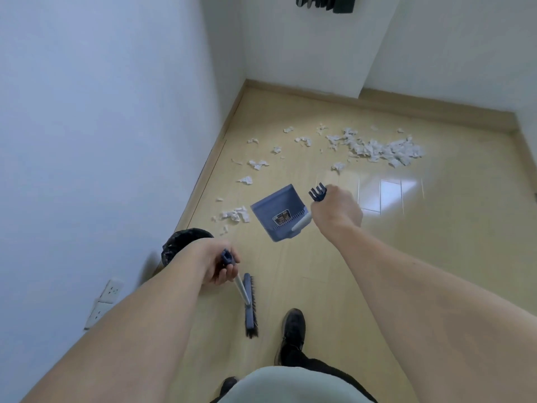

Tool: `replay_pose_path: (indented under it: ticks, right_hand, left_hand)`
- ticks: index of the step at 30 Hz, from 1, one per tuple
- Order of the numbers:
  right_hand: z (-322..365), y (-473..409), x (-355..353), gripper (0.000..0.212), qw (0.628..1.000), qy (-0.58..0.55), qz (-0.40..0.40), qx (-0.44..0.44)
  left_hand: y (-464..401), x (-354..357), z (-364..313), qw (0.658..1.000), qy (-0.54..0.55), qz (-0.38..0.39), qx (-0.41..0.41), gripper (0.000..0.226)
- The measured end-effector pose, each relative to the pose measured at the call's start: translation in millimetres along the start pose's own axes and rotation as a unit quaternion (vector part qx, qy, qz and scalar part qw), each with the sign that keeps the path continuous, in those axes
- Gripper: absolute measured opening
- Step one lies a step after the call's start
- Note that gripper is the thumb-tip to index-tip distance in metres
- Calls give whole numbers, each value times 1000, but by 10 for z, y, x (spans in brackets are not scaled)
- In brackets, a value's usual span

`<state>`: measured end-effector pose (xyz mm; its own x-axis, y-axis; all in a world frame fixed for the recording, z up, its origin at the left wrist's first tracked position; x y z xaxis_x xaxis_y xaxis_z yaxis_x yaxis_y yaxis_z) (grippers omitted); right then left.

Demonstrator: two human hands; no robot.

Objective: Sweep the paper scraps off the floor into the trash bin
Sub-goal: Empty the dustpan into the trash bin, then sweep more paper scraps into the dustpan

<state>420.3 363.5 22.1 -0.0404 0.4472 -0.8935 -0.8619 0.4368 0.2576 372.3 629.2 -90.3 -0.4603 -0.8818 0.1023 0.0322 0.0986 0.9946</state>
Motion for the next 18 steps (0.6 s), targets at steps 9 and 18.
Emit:
replay_pose_path:
  ticks: [9,18]
  right_hand:
    - [-232,-881,-69,9,999,-6,23,24]
    - [205,-1629,376,16,995,46,86,-6]
  left_hand:
    - [47,-157,-875,974,213,-48,61,19]
    - [145,-860,-1680,973,116,-163,117,12]
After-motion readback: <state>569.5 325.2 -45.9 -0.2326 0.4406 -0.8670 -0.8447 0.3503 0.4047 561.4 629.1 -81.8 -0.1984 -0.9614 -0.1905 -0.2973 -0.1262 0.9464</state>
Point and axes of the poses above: each hand's wrist, its own y-axis away from the middle knuckle, its own x-axis out of the palm, z = x × y, the point moved 6 cm from there along -y, towards the middle knuckle, and after that the axes turned 1 degree about z, right-handed, at the moved point
